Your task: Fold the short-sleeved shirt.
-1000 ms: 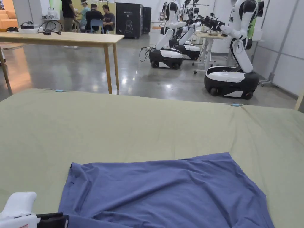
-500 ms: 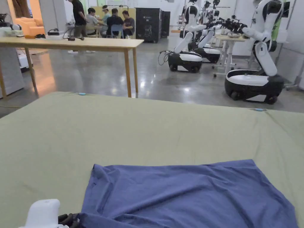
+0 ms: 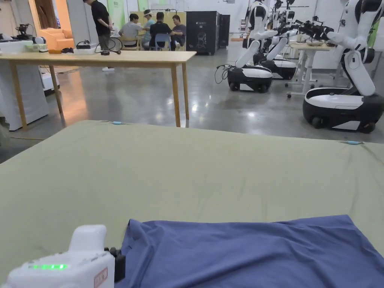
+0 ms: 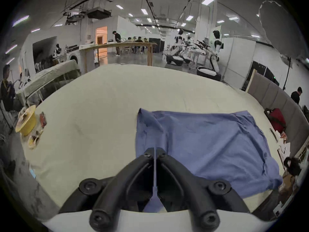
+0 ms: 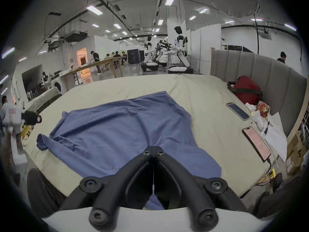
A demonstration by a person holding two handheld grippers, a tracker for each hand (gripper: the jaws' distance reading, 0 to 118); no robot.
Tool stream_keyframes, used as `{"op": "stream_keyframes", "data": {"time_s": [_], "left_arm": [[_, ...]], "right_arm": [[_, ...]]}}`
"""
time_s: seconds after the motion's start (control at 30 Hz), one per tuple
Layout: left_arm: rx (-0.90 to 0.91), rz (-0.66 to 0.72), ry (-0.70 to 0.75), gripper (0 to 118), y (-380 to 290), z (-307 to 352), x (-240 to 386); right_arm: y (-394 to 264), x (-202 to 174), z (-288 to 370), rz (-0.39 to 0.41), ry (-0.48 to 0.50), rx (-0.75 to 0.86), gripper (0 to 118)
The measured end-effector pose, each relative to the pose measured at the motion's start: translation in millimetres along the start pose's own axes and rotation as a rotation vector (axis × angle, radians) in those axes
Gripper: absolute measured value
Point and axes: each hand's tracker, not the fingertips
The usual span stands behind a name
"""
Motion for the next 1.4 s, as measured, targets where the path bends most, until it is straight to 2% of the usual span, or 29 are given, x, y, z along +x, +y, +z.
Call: {"op": "stream_keyframes", "data": {"time_s": [0.1,0.13,0.17,0.23,0.27,0.33,0.5,0.57,0.6,0.67,0.7,0.73,0.77,0.8,0.83,0.97,1.07,1.17,1.2,1.23,1.27,1.3,1.33,1.4], "left_arm": [[-0.13,-0.004,-0.021,7,39.9,-63.4,-10.2],[-0.143,0.035,-0.017,15,50.4,-84.6,-14.4],[-0.19,0.038,-0.006,35,59.6,-103.4,-17.2],[-0.231,0.021,0.034,112,73.4,-141.5,-20.5],[-0.269,-0.003,0.057,115,76.9,-156.2,-21.2],[-0.253,-0.002,0.077,111,83.8,-178.7,-21.0],[-0.407,-0.102,0.151,110,76.7,-217.9,-14.9],[-0.406,-0.086,0.092,96,70.9,-218.2,-13.6],[-0.381,-0.078,0.106,93,71.1,-212.0,-11.2],[-0.365,-0.104,0.075,64,70.9,-200.6,-6.9],[-0.349,-0.129,0.065,41,70.8,-195.5,-1.8],[-0.331,-0.171,0.072,1,71.3,-191.3,1.6],[-0.314,-0.155,0.004,0,69.9,-188.5,1.6],[-0.288,-0.168,0.068,0,68.9,-186.1,4.3],[-0.302,-0.195,0.061,0,67.2,-187.2,6.5],[-0.323,-0.151,0.04,0,58.9,-188.5,2.5],[-0.337,-0.125,0.017,0,59.8,-186.9,0.3],[-0.345,-0.14,0.009,0,61.5,-185.8,1.5],[-0.348,-0.147,0.008,0,61.5,-185.4,2.2],[-0.35,-0.15,0.007,0,61.1,-185.2,2.8],[-0.351,-0.152,0.007,0,60.5,-184.7,3.1],[-0.351,-0.152,0.006,0,61.3,-186.3,2.6],[-0.351,-0.147,0.004,0,61.2,-186.8,2.1],[-0.354,-0.135,-0.005,0,60.1,-186.5,0.7]], "right_arm": [[2.4,2.8,-12.7,-0.005,-0.007,-0.012,1],[2.7,3.9,-17.0,-0.006,-0.007,-0.013,1],[2.7,4.6,-19.5,-0.007,-0.008,-0.01,1],[3.4,5.8,-28.5,-0.003,-0.025,-0.023,1],[3.1,7.2,-32.0,0.001,-0.023,-0.03,1],[1.9,10.1,-39.8,0.001,-0.027,-0.043,1],[6.4,13.2,-52.4,-0.006,-0.015,-0.068,1],[9.0,11.7,-52.2,0.01,-0.015,-0.064,1],[11.1,11.3,-52.6,0.018,-0.012,-0.066,1],[18.1,12.9,-55.1,0.02,-0.012,-0.076,2],[20.7,15.6,-56.9,0.02,-0.007,-0.078,1],[26.2,19.3,-60.0,0.02,-0.002,-0.08,2],[33.0,22.6,-63.4,0.021,0.0,-0.081,2],[41.7,26.6,-67.1,0.031,0.005,-0.079,2],[52.9,30.9,-71.5,0.051,-0.002,-0.066,2],[103.7,53.4,-114.2,0.118,-0.017,-0.088,1],[145.3,71.3,-170.3,0.097,0.003,-0.149,2],[180.1,77.3,-232.6,0.132,-0.02,-0.2,2],[190.6,77.8,-253.1,0.139,-0.008,-0.227,6],[199.9,78.8,-273.0,0.133,0.018,-0.249,36],[206.1,78.4,-289.1,0.127,0.039,-0.275,84],[211.9,77.6,-308.7,0.132,0.052,-0.323,118],[213.9,76.6,-329.2,0.13,0.047,-0.382,114],[211.2,77.7,-344.9,0.159,0.047,-0.364,113]]}}
